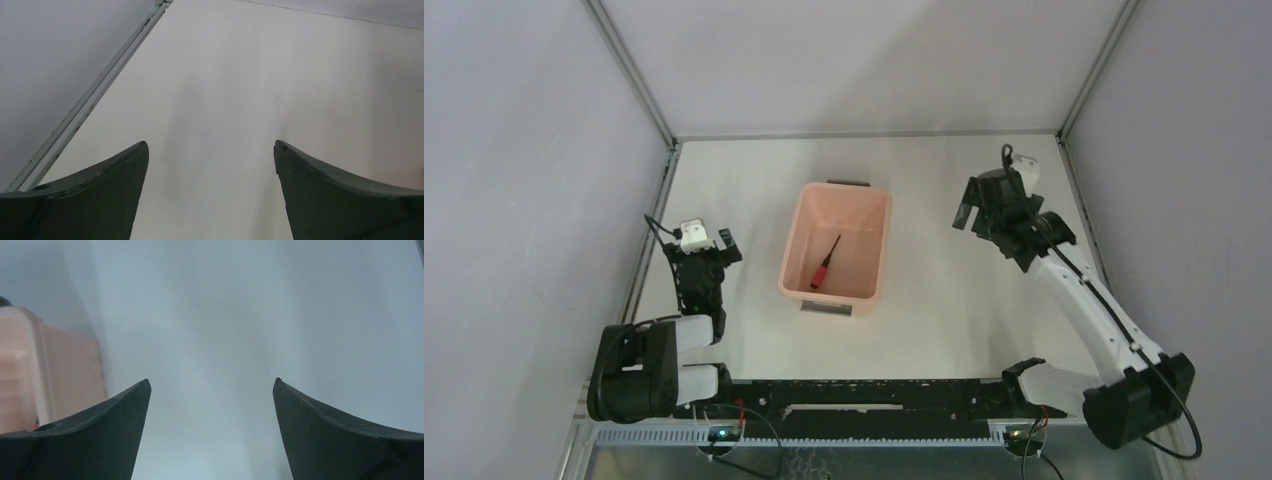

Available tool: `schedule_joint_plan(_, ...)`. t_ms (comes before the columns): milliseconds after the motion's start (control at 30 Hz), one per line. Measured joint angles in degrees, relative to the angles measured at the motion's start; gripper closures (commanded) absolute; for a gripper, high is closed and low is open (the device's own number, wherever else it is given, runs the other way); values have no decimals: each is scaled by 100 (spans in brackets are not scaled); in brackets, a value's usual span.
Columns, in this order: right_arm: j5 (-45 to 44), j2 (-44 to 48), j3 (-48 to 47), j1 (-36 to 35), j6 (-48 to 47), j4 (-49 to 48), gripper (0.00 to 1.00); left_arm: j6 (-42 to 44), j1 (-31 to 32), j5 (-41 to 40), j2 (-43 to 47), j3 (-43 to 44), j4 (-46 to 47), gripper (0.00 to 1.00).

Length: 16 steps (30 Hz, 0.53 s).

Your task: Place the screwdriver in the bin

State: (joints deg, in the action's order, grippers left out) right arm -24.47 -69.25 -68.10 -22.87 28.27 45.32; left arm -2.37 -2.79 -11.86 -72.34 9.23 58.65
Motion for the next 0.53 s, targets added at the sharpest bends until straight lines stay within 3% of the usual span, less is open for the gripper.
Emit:
schedule_joint_plan(167, 205, 776, 702, 275, -166, -90, 0, 0, 0, 0, 0, 0, 2, 0)
schedule_joint_plan(533, 140, 1250, 1191, 299, -273, -289, 0, 0, 0, 0, 0, 0, 0, 0)
